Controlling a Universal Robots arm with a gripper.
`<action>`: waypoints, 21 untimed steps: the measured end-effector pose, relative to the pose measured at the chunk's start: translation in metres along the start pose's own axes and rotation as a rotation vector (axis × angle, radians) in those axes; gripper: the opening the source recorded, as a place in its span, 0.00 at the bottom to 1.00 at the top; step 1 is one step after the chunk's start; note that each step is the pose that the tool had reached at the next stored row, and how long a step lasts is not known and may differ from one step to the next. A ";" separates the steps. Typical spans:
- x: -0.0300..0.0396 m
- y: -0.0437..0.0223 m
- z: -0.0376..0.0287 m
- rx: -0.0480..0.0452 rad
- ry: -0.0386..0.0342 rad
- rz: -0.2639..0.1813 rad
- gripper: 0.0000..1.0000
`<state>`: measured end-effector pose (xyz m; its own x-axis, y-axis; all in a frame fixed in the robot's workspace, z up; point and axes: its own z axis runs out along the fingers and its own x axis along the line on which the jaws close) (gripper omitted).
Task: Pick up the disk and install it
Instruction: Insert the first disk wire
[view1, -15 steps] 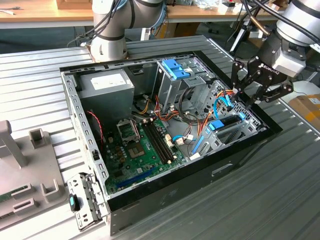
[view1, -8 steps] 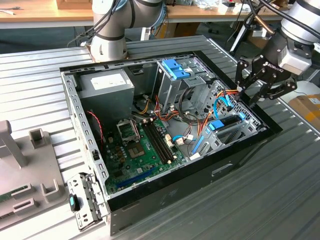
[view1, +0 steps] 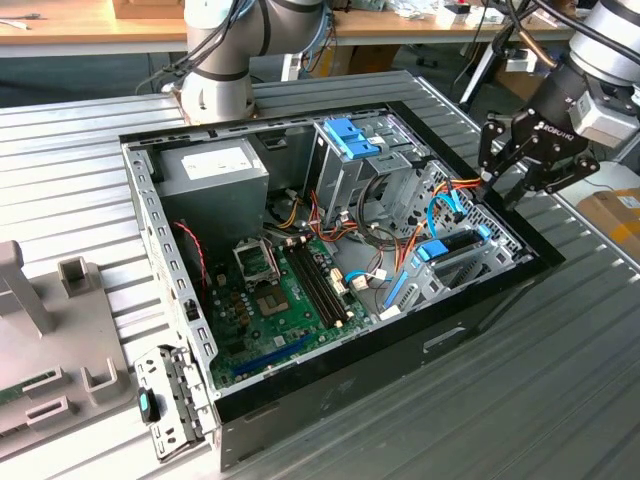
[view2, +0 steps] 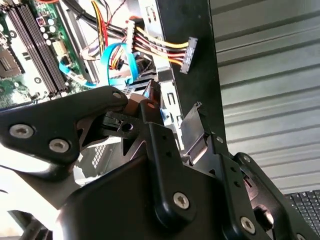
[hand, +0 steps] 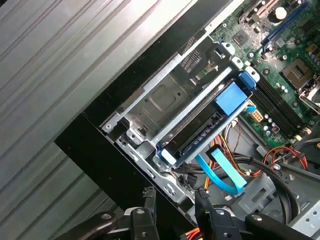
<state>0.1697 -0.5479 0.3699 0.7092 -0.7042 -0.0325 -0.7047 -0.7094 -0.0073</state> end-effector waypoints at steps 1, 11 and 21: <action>-0.0017 -0.0017 0.0001 0.0031 -0.0030 0.000 0.44; -0.0020 -0.0100 0.0005 0.0397 -0.0414 -0.027 0.44; -0.0036 -0.0117 0.0006 0.0404 -0.0422 -0.027 0.44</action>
<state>0.1753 -0.5371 0.3695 0.7272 -0.6825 -0.0738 -0.6862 -0.7258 -0.0491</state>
